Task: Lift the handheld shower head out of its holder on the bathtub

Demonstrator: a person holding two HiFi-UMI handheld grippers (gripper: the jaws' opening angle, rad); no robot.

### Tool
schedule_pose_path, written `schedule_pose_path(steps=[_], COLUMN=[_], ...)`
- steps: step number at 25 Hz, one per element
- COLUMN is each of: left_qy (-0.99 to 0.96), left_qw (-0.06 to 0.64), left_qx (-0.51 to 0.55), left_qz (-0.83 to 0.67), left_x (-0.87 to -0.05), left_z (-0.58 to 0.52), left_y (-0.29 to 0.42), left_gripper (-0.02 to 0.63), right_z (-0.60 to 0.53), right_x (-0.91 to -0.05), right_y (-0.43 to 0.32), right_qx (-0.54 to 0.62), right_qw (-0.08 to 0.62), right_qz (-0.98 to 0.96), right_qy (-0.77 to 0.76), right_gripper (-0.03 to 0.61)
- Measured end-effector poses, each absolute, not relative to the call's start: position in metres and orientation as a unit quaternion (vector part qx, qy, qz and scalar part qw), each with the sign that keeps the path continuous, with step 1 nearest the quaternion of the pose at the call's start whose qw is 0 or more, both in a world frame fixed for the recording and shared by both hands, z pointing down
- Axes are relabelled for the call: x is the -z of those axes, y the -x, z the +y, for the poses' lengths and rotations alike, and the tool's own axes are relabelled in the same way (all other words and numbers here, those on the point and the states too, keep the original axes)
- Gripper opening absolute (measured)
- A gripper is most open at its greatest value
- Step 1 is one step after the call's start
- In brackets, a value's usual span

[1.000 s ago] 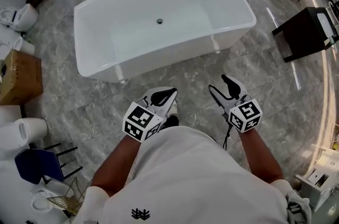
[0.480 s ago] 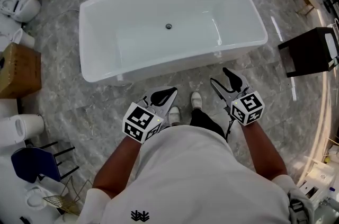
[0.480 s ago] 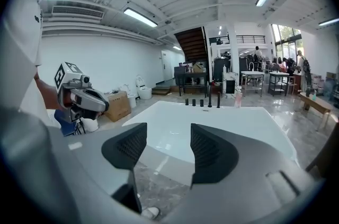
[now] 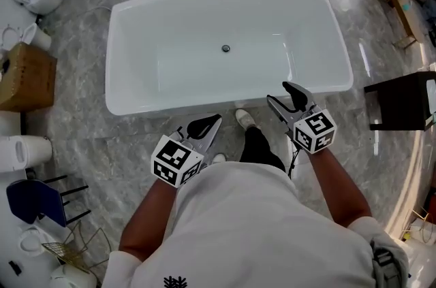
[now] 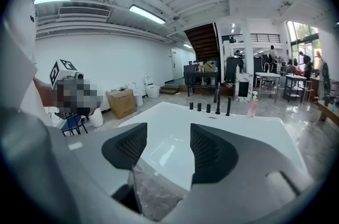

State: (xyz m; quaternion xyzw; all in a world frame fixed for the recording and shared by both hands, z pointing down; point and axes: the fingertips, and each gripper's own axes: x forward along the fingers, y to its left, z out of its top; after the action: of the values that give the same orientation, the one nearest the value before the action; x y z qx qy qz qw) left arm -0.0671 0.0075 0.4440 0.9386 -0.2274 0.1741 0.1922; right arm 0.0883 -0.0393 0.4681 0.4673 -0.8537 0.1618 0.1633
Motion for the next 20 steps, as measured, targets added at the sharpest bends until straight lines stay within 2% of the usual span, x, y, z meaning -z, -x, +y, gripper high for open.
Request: schedule_pose_path(steps=[11,20], left_qy=[-0.919,-0.904], left_qw=[0.202,0.217], left_qx=[-0.184,-0.195], left_qz=[-0.284,-0.314], left_x=[-0.438,-0.442], left_z=[-0.114,-0.182], left_y=[-0.022,-0.069], left_gripper=[0.006,0.006], right_z=[-0.205,-0.326], right_x=[-0.481,-0.53], right_y=[-0.154,-0.214], right_qx=[-0.147,-0.145], right_qw=[0.17,0.198], right_qz=[-0.885,-0.887], right_qy=[-0.407,-0.391], right_gripper=[0.265,0.26])
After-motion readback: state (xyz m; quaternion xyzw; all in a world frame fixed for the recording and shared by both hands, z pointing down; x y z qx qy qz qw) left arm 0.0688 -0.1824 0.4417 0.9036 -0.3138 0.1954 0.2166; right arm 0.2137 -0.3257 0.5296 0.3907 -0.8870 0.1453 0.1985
